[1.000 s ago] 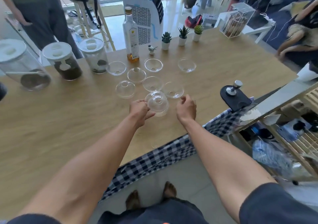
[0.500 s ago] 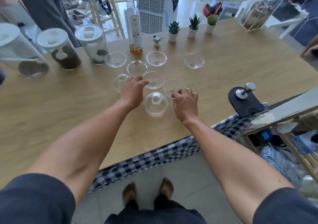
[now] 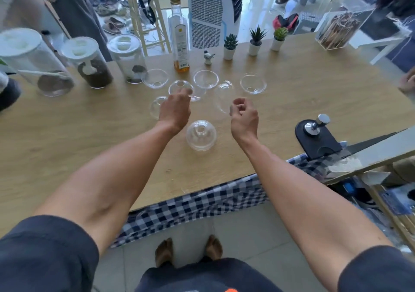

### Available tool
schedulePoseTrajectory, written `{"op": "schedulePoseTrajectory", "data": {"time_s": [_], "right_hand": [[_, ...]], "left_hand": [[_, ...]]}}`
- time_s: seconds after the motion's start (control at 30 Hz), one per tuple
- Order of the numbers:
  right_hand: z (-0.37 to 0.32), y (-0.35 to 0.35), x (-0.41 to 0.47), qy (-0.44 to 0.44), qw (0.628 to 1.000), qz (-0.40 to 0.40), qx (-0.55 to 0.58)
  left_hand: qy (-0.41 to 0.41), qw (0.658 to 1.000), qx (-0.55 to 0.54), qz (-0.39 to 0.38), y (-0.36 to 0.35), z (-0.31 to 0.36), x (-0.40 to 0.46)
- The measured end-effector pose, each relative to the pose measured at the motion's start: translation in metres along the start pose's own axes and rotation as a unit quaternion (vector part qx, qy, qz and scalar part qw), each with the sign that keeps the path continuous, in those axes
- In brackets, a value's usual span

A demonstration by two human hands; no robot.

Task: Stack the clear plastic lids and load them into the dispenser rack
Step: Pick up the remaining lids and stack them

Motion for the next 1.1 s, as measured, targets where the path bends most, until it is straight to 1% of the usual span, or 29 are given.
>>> {"op": "schedulePoseTrajectory", "data": {"time_s": [0.03,0.1,0.17,0.23,0.3,0.4,0.5,0.57,0.63,0.8,0.9,1.1], "right_hand": [[-0.006,-0.002,0.000,-0.043,0.997,0.001,0.065],[-0.014,-0.005,-0.006,-0.124,0.978,-0.013,0.168],[-0.017,-0.007,-0.014,-0.183,0.956,-0.041,0.224],[-0.015,-0.009,-0.024,-0.226,0.938,-0.063,0.254],[-0.010,-0.010,-0.035,-0.252,0.929,-0.074,0.261],[0.002,-0.012,-0.049,-0.280,0.925,-0.074,0.244],[0.016,-0.014,-0.058,-0.308,0.925,-0.069,0.211],[0.025,-0.015,-0.061,-0.323,0.925,-0.061,0.190],[0.031,-0.016,-0.063,-0.328,0.928,-0.053,0.166],[0.036,-0.018,-0.060,-0.331,0.936,-0.029,0.121],[0.040,-0.015,-0.055,-0.330,0.940,-0.021,0.083],[0.043,-0.005,-0.038,-0.282,0.959,0.011,0.018]], "left_hand": [[0.030,0.999,-0.037,0.010,0.008,0.001,-0.001],[0.080,0.988,-0.131,0.034,0.022,0.002,-0.002],[0.129,0.966,-0.219,0.047,0.029,0.000,-0.003],[0.177,0.940,-0.290,0.043,0.033,-0.002,-0.005],[0.214,0.909,-0.357,0.028,0.032,-0.006,-0.009],[0.253,0.856,-0.451,-0.002,0.030,-0.010,-0.016],[0.274,0.815,-0.509,-0.037,0.029,-0.011,-0.028],[0.279,0.796,-0.533,-0.066,0.027,-0.012,-0.038],[0.279,0.787,-0.542,-0.093,0.024,-0.013,-0.048],[0.281,0.781,-0.532,-0.165,0.009,-0.014,-0.065],[0.284,0.788,-0.507,-0.206,-0.004,-0.014,-0.072],[0.290,0.798,-0.470,-0.240,-0.024,-0.010,-0.078]]}}
Point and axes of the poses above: each hand's wrist, its own x-axis towards the middle knuckle, its own y-axis out of the back of the hand, z = x × y, the point moved 2 cm from there along x, towards the middle knuckle, and after that the axes turned 14 degrees about x, right-handed, at the moved point
